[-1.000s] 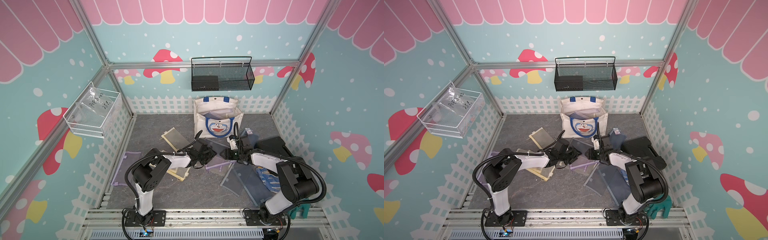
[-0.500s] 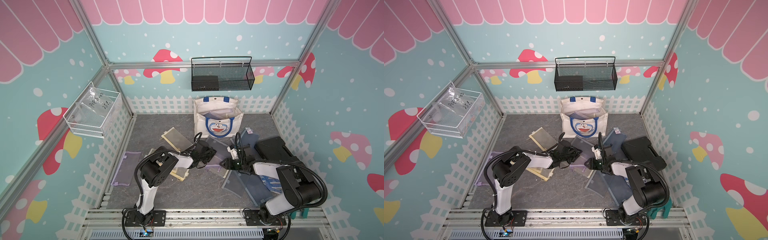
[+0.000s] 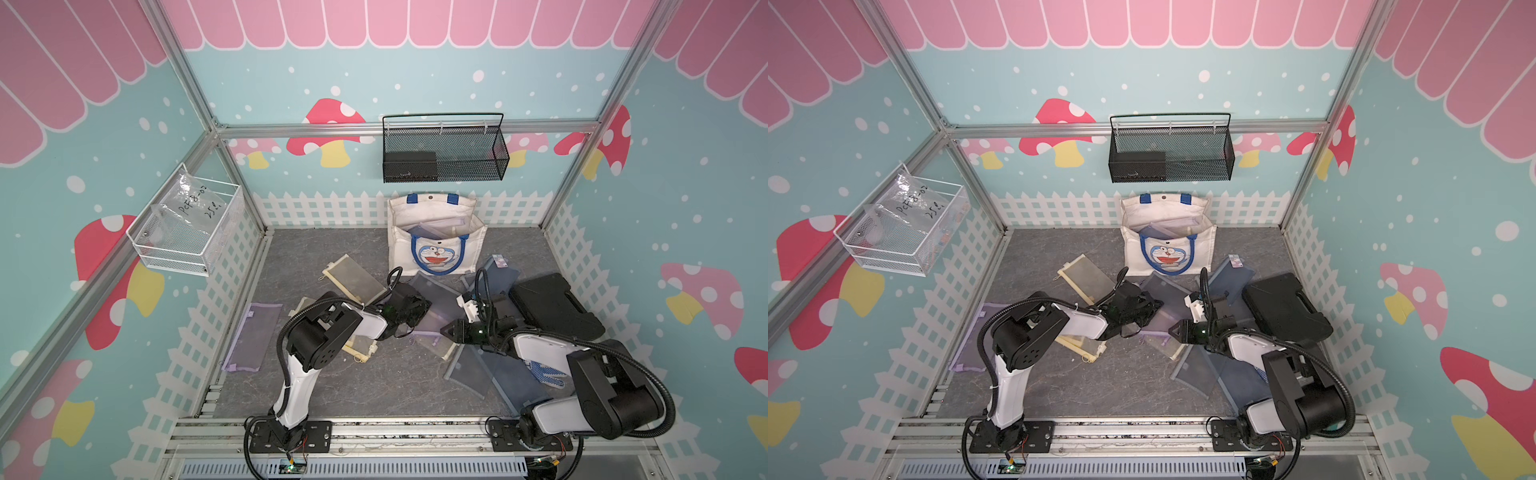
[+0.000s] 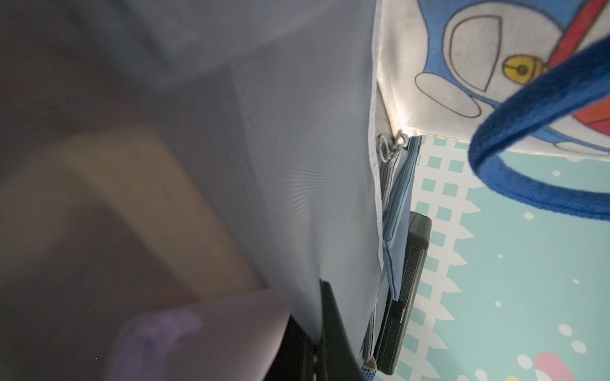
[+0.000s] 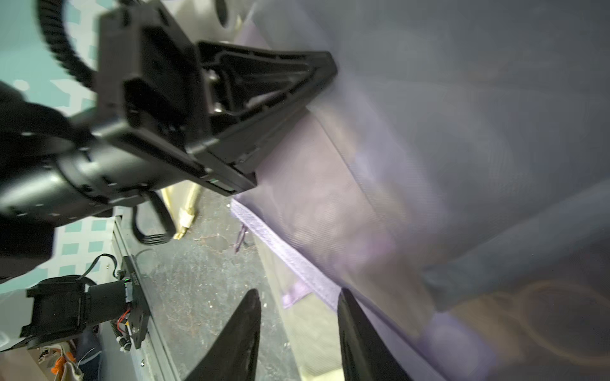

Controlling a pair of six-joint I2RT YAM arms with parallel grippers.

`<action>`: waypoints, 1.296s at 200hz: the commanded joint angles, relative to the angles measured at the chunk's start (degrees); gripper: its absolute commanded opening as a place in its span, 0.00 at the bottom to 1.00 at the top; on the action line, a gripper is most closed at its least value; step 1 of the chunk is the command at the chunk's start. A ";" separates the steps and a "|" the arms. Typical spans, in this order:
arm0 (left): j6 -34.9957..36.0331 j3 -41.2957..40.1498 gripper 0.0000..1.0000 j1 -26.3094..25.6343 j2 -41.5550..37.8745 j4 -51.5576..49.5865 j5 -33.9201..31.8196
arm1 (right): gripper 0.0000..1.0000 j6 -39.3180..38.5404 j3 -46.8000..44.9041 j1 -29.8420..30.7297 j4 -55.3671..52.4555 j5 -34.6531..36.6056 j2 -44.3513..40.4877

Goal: Put the pencil pouch into the canvas bag
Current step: Pick up the pencil pouch, then place the pencil pouch in the canvas bag.

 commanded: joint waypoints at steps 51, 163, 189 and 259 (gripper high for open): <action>14.97 -3.45 0.00 0.71 -18.22 -15.87 7.69 | 0.61 -2.43 13.78 0.11 -17.81 3.72 -15.08; 10.93 16.02 0.00 0.43 -38.54 -45.64 -1.74 | 0.72 -1.51 32.80 -1.83 -31.67 27.23 -18.43; 10.38 28.13 0.00 0.66 -30.51 -45.43 -4.50 | 0.73 -2.14 35.83 -1.92 -35.10 32.71 -20.75; 6.89 52.50 0.00 1.75 -8.64 -38.47 -12.45 | 0.74 -4.17 38.46 -1.97 -42.39 37.86 -26.39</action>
